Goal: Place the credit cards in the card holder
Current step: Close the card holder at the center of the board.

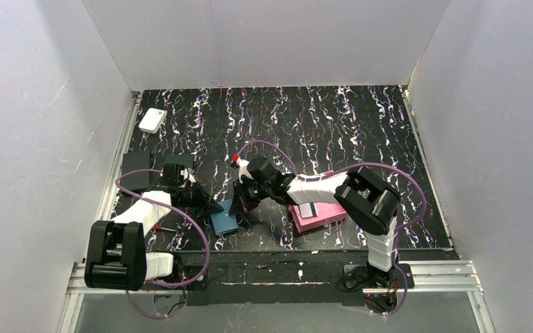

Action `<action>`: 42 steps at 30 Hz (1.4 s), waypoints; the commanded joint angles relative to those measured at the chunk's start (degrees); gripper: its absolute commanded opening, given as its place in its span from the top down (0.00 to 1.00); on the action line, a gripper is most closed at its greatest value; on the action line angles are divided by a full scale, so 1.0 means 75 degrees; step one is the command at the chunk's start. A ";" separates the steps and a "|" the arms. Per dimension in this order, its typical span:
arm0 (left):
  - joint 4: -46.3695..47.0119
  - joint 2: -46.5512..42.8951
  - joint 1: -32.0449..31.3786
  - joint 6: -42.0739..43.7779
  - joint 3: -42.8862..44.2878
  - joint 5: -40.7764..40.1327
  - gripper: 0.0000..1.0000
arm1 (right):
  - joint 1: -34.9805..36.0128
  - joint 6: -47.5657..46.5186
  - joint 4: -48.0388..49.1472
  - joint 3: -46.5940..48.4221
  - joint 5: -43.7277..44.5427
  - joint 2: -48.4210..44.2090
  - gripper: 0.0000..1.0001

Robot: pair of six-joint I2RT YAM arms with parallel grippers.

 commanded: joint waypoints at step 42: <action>-0.2816 -0.2909 0.0567 -0.0338 0.0099 -0.1607 0.52 | -0.0075 0.0329 0.1024 0.0292 -0.0652 0.0241 0.99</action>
